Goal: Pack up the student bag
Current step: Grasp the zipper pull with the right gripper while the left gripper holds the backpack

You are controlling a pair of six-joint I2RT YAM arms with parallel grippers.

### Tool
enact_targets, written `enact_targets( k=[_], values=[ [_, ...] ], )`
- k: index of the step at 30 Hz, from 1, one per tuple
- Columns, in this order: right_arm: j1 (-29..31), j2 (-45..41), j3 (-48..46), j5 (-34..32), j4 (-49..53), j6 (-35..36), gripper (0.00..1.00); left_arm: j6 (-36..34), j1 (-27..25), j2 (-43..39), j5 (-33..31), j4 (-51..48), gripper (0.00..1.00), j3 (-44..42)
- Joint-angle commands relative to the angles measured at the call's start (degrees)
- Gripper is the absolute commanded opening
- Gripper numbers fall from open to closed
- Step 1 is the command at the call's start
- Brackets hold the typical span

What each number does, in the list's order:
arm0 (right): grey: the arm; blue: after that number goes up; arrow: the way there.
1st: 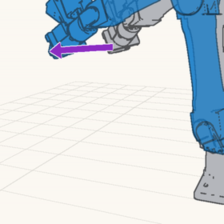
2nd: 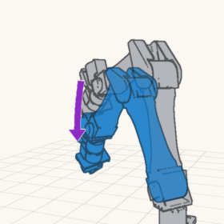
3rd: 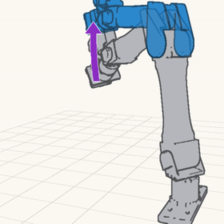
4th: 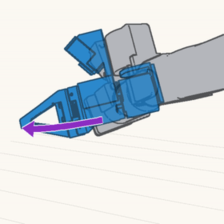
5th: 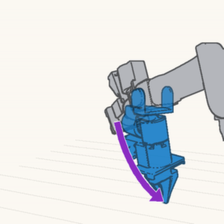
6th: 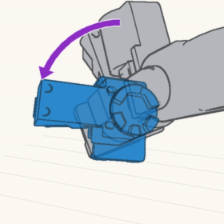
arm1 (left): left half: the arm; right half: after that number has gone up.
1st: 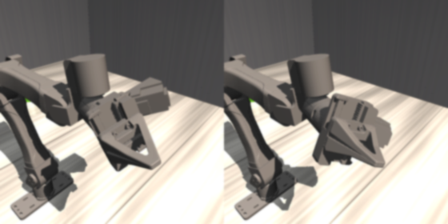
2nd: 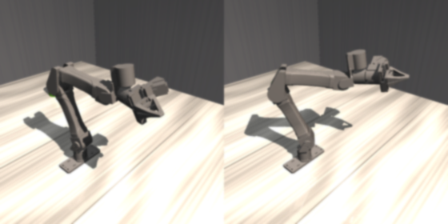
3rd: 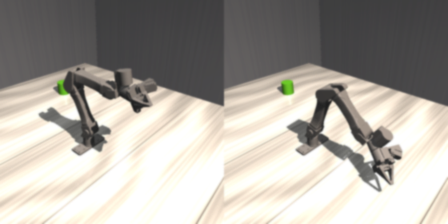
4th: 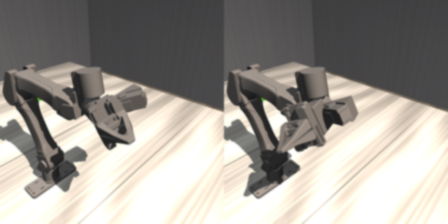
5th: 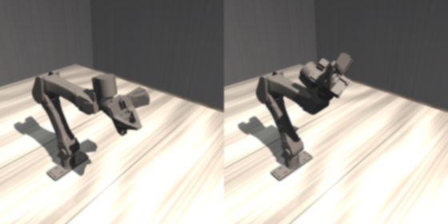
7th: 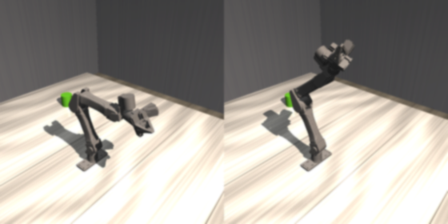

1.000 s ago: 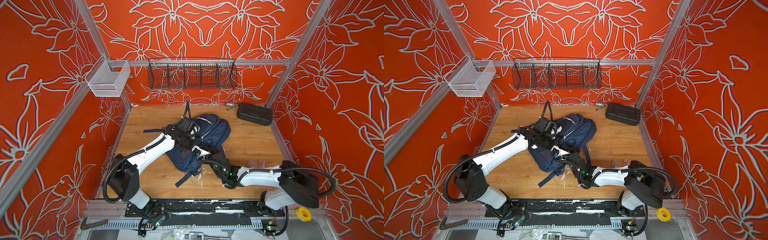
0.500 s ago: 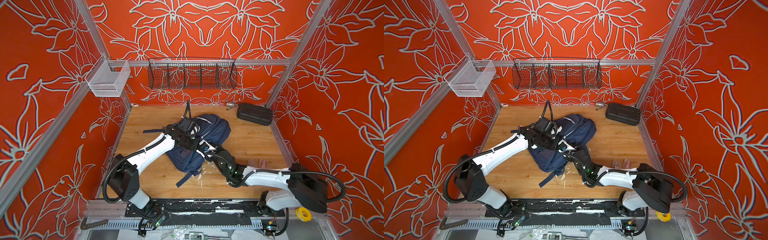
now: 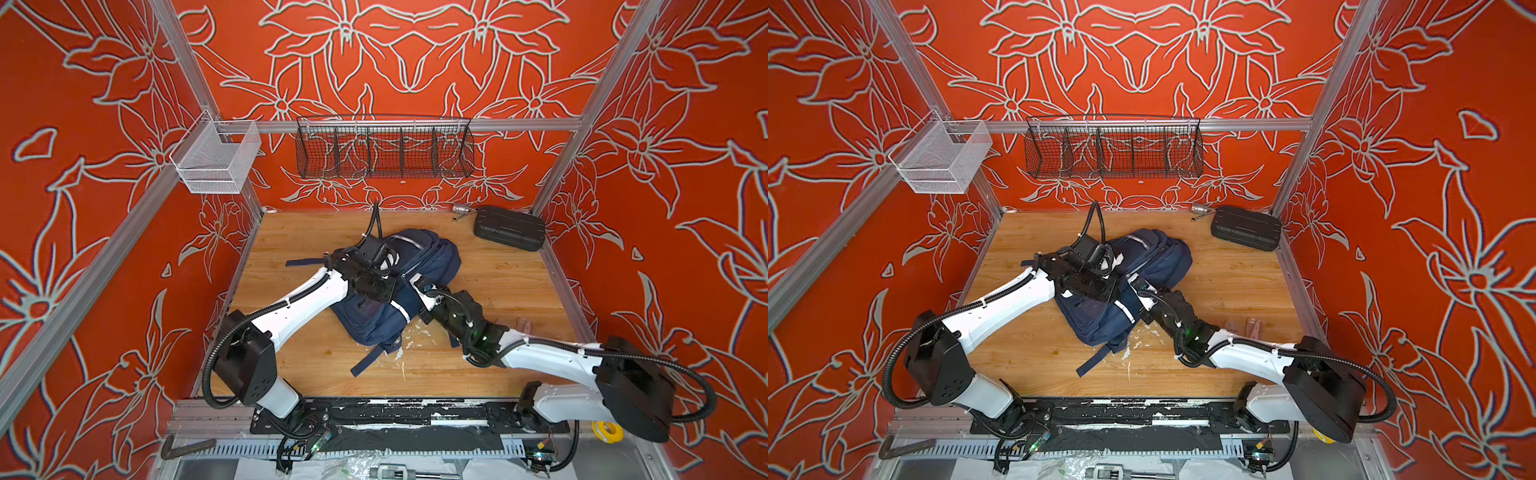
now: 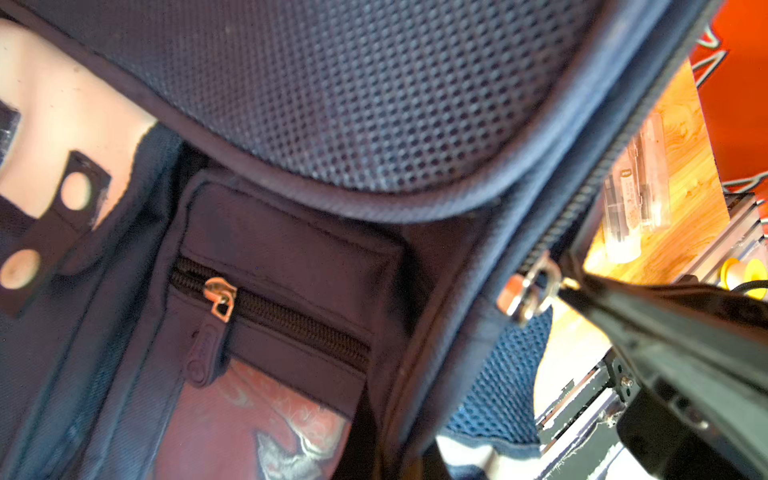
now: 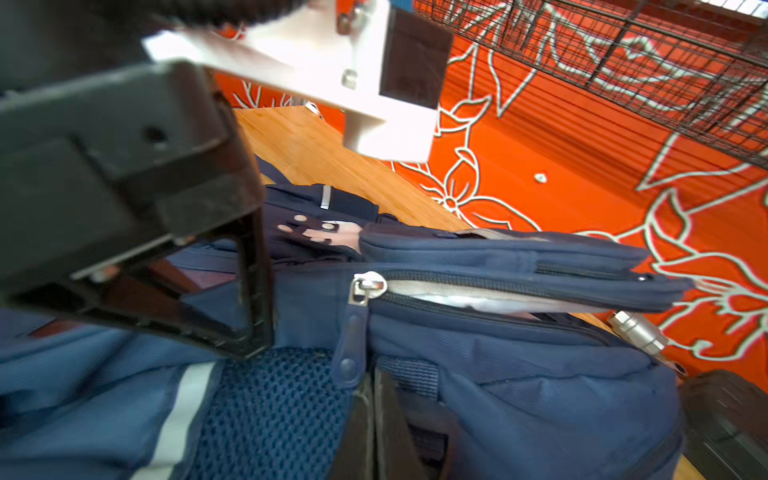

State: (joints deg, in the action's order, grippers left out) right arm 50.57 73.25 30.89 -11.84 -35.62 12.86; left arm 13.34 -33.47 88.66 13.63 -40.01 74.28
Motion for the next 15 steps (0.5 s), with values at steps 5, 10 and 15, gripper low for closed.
enact_targets(
  k=[5,10,15],
  values=[
    [0.14,-0.72,-0.36,-0.04,-0.08,6.59,0.26,2.26,-0.19,-1.03,6.24,0.57,0.00,4.77],
    [0.18,-0.16,0.79,-2.23,-0.18,10.01,0.31,2.63,-0.21,-0.66,6.98,-0.31,0.00,5.74],
    [0.74,0.42,1.78,-3.73,-0.71,13.06,0.33,3.74,-0.23,0.35,7.81,-0.66,0.00,6.18]
  ],
)
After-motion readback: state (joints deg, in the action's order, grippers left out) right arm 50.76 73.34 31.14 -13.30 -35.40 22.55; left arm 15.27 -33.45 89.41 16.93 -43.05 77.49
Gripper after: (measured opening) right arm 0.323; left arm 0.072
